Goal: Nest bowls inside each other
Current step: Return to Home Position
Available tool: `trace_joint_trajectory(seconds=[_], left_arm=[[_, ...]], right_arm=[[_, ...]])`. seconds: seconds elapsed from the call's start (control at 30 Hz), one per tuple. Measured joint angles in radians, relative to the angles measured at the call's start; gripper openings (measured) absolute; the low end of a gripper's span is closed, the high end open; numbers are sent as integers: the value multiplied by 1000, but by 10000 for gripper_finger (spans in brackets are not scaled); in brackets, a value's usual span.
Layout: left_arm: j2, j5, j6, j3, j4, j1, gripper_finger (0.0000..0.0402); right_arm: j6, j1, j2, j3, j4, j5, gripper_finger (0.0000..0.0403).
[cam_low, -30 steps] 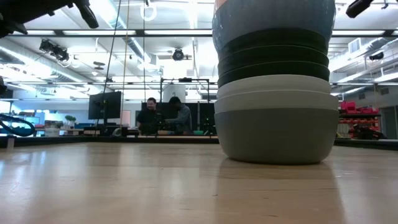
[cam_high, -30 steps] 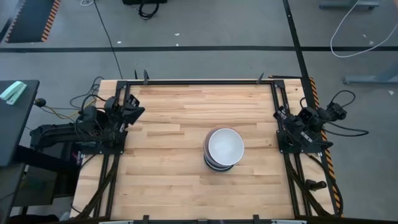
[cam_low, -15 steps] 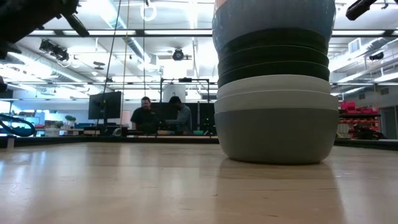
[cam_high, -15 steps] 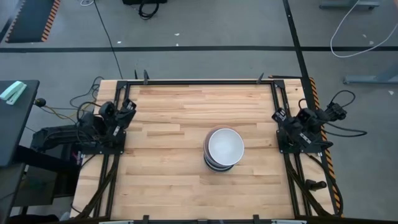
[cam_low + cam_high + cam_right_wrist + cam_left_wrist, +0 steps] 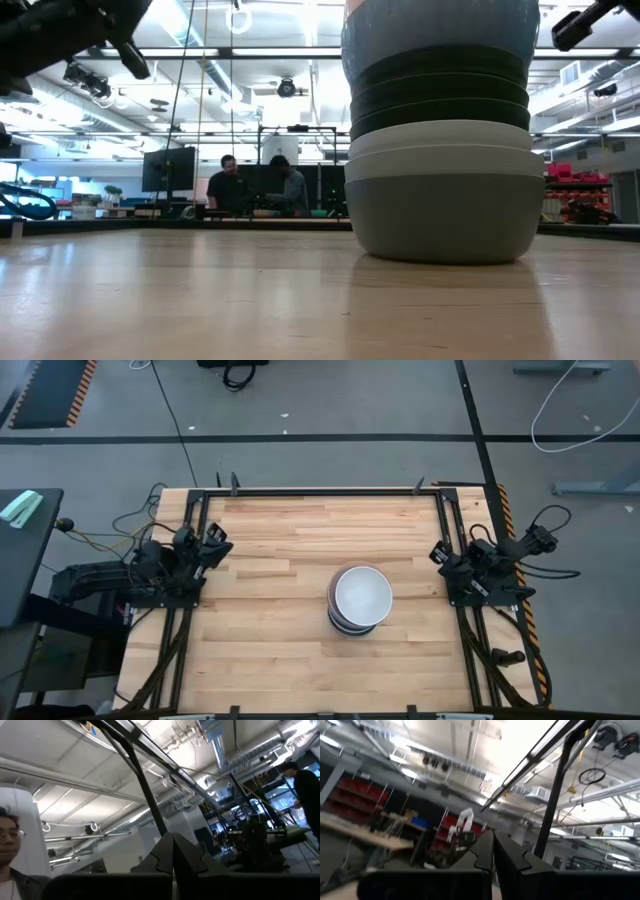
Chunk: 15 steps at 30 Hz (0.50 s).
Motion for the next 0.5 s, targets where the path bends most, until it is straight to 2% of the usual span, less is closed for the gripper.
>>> trace_joint_trajectory(seconds=[0.37,0.5], left_arm=[[0,10,-54,0,-216,0,6],[0,12,-81,0,-336,3,19]], right_arm=[[112,0,0,0,-267,56,9],[170,0,0,0,-374,57,9]])
